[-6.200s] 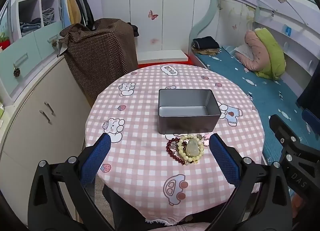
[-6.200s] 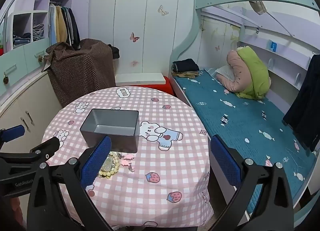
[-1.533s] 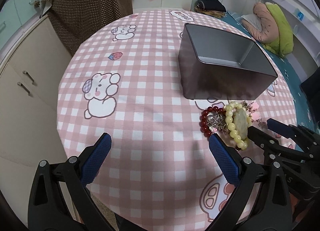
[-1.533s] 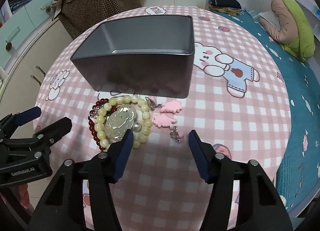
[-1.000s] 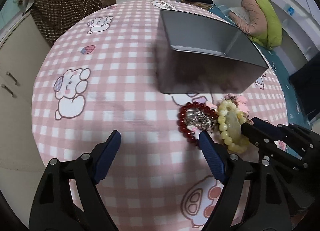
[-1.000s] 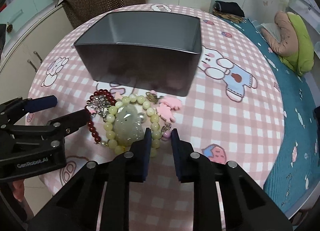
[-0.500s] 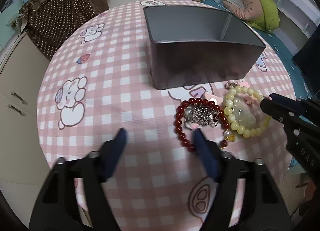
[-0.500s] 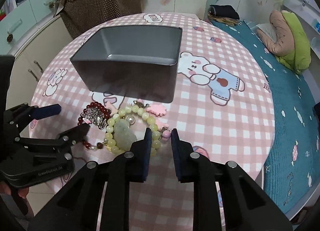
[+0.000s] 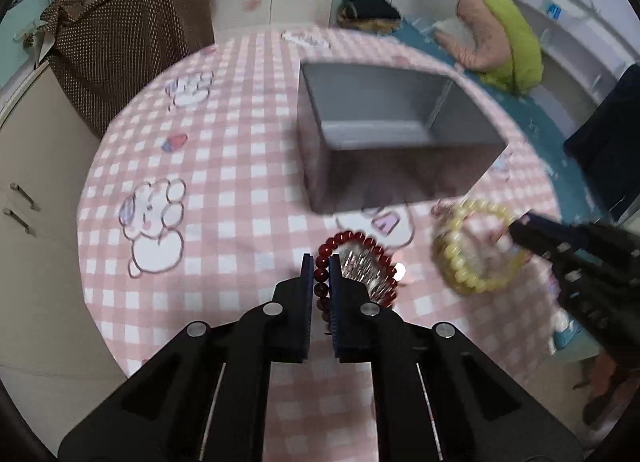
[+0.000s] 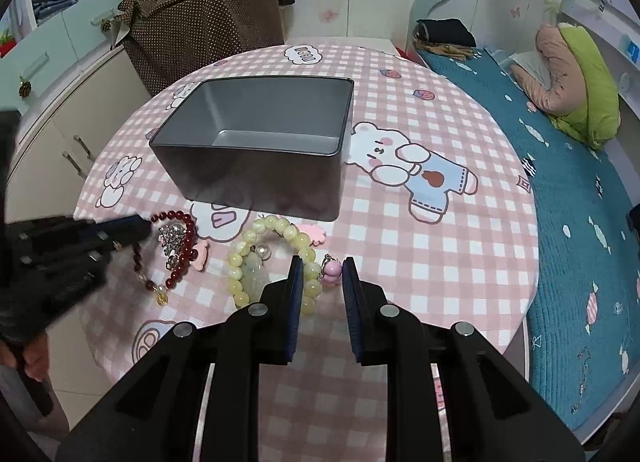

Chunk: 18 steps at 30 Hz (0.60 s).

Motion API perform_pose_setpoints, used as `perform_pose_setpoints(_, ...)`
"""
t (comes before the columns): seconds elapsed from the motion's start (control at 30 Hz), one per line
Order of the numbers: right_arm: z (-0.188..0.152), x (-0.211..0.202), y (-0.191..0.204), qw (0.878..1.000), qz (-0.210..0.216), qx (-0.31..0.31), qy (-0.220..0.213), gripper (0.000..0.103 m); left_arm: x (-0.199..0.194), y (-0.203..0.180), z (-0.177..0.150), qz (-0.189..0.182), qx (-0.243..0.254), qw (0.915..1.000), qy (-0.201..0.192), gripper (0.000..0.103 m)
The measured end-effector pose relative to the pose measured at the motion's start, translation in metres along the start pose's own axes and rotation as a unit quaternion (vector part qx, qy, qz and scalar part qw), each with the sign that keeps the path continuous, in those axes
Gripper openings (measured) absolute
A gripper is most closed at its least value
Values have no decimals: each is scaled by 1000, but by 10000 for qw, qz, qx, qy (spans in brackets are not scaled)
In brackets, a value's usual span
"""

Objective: Organize jewelry
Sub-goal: 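Close the left tool on the red bracelet while the right tool grasps the yellow bracelet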

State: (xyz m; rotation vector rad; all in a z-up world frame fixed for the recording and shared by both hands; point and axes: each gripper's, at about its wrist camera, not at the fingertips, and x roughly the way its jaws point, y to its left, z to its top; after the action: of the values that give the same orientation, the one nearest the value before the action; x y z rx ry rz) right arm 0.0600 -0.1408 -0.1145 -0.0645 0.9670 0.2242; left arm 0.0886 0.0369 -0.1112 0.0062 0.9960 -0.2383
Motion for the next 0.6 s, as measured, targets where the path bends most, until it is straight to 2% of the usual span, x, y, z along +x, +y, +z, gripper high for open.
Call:
perform_pose_setpoints(0.1, -2, 11, -2, 9998, 125, 60, 147, 19, -10, -1, 6, -103, 4, 9998, -174, 8)
perform_pose_setpoints(0.17, -4, 17, -1, 9997, 58, 24, 245, 20, -14, -3, 7, -127, 18, 9997, -231, 8)
perform_pose_setpoints(0.23, -4, 19, 1, 9997, -46, -21, 244, 21, -16, -7, 7, -162, 31, 9995, -263, 8)
perform_pose_setpoints(0.4, 3, 18, 7, 9995, 55, -304, 108, 24, -23, -13, 6, -238, 15, 9992, -334, 8)
perform_pose_setpoints(0.53, 9, 30, 14, 9984, 73, -517, 237, 24, -25, -11, 8, -237, 18, 9989, -392, 8)
perform_pose_setpoints(0.6, 9, 32, 12, 9987, 38, -388, 320, 24, -27, -12, 9, -239, 30, 9989, -402, 8)
